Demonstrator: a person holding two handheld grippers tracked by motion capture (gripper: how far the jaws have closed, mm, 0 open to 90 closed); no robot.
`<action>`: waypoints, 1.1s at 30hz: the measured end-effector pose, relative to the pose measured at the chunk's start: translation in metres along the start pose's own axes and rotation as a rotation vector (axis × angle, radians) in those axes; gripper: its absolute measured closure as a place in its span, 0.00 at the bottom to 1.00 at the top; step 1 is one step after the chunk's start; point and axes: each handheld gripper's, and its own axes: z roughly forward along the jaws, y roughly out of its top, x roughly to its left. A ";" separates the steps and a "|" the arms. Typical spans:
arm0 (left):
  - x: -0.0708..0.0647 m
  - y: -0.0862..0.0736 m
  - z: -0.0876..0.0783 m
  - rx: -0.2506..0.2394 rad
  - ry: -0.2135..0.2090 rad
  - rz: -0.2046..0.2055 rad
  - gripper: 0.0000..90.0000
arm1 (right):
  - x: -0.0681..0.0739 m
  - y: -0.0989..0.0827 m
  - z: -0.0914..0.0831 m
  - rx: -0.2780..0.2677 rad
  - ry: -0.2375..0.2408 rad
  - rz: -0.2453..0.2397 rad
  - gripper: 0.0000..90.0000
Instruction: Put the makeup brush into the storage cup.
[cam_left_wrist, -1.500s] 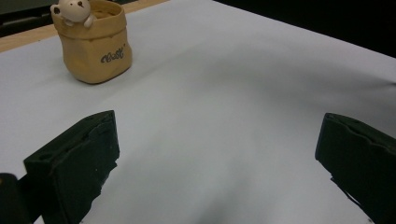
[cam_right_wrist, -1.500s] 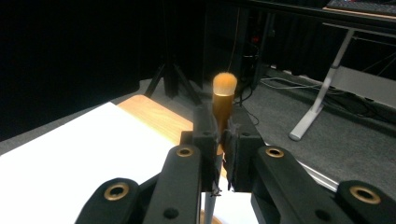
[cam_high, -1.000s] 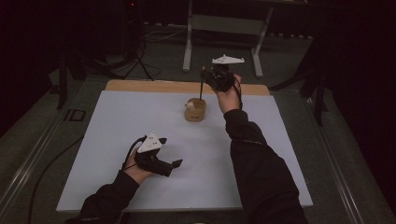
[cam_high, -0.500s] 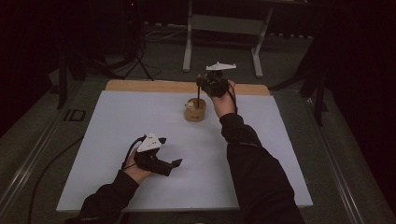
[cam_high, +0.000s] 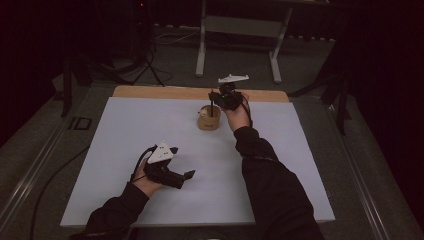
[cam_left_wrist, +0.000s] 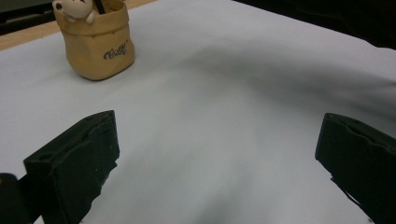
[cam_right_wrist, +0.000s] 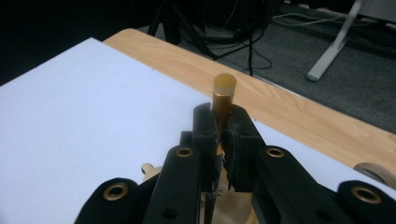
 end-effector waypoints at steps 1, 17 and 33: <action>0.000 0.000 0.000 0.000 -0.001 -0.002 0.00 | 0.000 -0.001 0.001 0.004 0.004 0.001 0.93; 0.000 0.000 0.001 0.001 0.007 0.009 0.00 | 0.001 -0.005 0.004 0.064 0.031 0.013 0.34; 0.003 0.000 -0.001 0.001 -0.007 -0.013 0.00 | 0.012 -0.011 -0.026 -0.001 0.157 0.000 0.15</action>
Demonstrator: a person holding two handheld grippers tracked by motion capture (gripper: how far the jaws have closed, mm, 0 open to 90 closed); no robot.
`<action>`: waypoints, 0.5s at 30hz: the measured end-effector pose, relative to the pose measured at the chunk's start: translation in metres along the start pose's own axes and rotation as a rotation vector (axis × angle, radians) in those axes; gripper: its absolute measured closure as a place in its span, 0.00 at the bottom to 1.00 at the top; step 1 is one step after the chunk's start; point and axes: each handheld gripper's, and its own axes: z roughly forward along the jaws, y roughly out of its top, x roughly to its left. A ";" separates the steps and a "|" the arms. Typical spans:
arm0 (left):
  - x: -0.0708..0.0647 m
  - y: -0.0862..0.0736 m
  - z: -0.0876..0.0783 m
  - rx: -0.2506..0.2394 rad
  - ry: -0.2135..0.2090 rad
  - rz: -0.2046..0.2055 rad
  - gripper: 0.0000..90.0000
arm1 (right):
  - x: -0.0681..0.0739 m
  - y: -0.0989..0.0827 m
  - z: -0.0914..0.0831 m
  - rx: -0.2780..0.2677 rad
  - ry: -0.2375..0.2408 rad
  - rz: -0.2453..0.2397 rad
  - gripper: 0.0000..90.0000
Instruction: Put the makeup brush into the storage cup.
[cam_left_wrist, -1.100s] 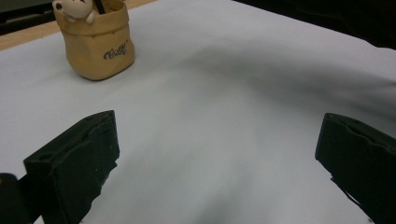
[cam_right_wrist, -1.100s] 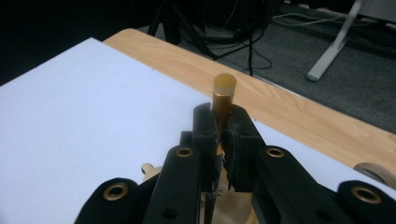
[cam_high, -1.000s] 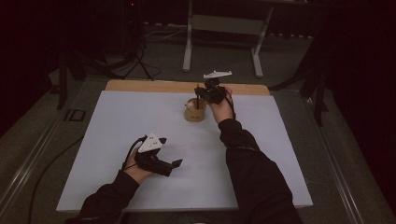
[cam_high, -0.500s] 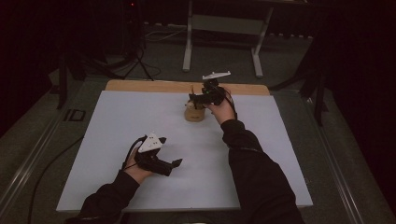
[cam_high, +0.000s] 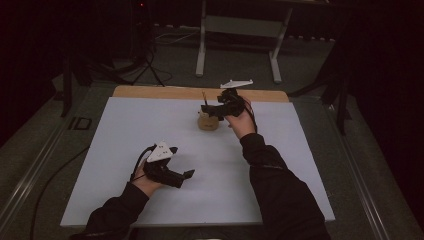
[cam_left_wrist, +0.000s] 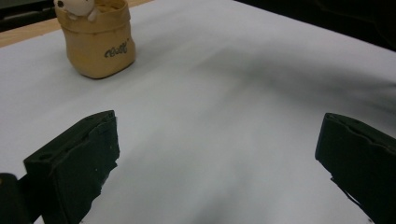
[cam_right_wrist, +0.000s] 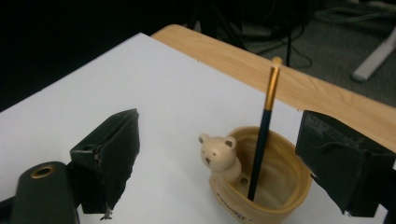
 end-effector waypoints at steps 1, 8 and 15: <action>0.000 0.000 0.000 -0.001 0.000 0.003 0.00 | 0.001 -0.001 -0.001 -0.008 0.001 -0.009 0.15; 0.001 0.001 0.001 -0.004 -0.009 0.002 0.00 | 0.003 -0.005 -0.011 -0.002 0.059 -0.008 0.16; -0.001 0.003 -0.001 -0.014 -0.040 0.005 0.00 | 0.005 -0.013 -0.023 0.008 0.082 -0.030 0.15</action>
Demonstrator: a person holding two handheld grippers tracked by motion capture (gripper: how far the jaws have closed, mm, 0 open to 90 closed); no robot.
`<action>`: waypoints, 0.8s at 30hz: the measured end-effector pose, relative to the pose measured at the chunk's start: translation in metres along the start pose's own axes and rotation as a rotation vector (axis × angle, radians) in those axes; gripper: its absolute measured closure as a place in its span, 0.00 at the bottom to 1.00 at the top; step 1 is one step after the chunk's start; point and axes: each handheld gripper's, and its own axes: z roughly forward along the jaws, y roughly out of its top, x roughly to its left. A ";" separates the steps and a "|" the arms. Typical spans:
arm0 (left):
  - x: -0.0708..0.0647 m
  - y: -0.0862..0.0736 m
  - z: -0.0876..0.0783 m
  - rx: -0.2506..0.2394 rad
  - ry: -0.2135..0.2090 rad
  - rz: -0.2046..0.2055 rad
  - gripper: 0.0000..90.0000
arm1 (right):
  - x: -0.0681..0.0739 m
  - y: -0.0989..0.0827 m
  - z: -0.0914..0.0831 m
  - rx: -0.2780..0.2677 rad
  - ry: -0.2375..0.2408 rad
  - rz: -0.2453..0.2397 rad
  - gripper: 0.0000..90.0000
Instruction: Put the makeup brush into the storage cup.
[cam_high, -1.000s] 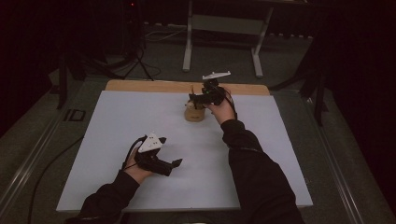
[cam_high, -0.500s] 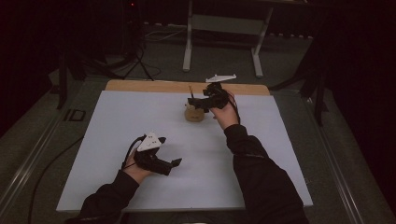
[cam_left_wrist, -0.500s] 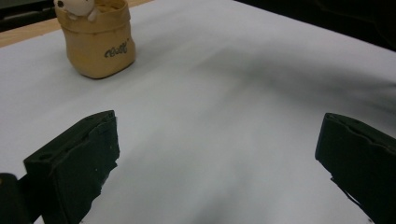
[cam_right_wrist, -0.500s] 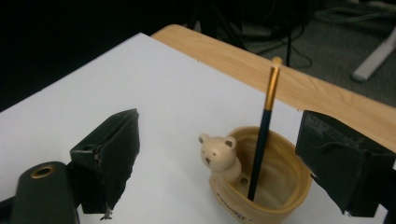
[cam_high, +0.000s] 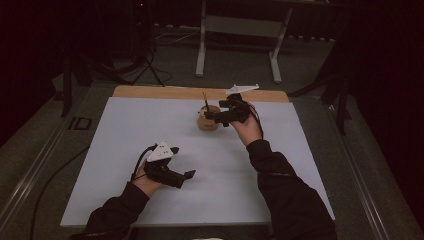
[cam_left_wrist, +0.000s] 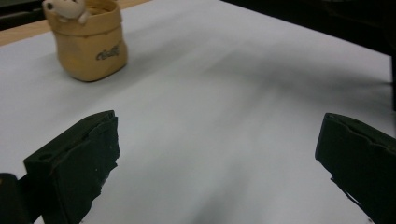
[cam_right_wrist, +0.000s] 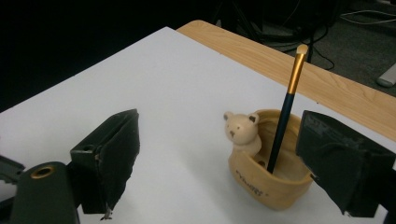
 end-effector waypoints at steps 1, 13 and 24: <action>0.000 0.000 0.000 -0.005 -0.006 0.001 0.00 | 0.001 -0.001 -0.003 -0.002 0.003 -0.002 0.15; 0.003 0.006 -0.014 -0.036 -0.036 0.004 0.01 | 0.025 -0.010 -0.044 -0.037 0.065 -0.057 0.16; 0.008 0.008 -0.034 -0.037 -0.064 0.024 0.00 | 0.040 -0.039 -0.066 -0.052 0.149 -0.067 0.16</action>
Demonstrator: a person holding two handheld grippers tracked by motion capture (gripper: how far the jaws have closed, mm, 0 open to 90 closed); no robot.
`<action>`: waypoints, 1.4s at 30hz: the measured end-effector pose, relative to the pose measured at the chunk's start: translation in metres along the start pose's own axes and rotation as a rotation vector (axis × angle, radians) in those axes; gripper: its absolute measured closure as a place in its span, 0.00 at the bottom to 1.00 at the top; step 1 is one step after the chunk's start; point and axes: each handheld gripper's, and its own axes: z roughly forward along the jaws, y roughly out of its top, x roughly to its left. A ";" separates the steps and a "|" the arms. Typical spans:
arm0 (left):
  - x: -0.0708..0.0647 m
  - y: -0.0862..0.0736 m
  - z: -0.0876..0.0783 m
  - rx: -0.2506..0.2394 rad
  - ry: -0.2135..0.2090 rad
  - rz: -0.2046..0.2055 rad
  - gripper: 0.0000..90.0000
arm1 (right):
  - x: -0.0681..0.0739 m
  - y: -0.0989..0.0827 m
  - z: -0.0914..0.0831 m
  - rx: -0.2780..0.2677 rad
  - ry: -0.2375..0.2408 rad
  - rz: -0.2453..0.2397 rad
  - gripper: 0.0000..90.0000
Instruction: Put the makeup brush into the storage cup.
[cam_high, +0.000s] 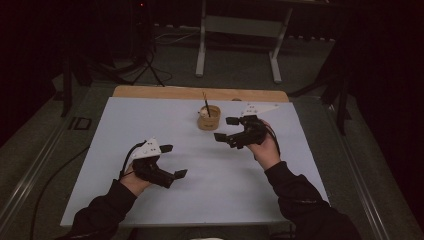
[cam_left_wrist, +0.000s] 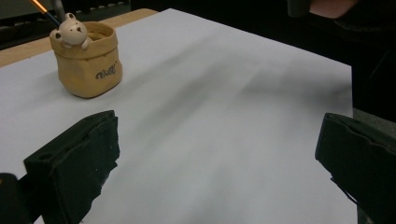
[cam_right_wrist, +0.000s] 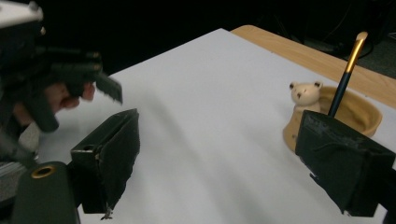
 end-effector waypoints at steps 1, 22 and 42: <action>0.000 0.000 -0.001 0.000 0.000 0.005 0.00 | 0.001 -0.004 -0.003 0.005 -0.006 -0.008 0.16; 0.002 -0.018 -0.029 0.013 0.027 0.009 0.00 | 0.013 -0.071 -0.050 0.038 0.002 0.008 0.16; 0.007 -0.048 -0.062 -0.025 0.024 -0.033 0.00 | 0.017 -0.116 -0.089 0.020 -0.015 -0.025 0.16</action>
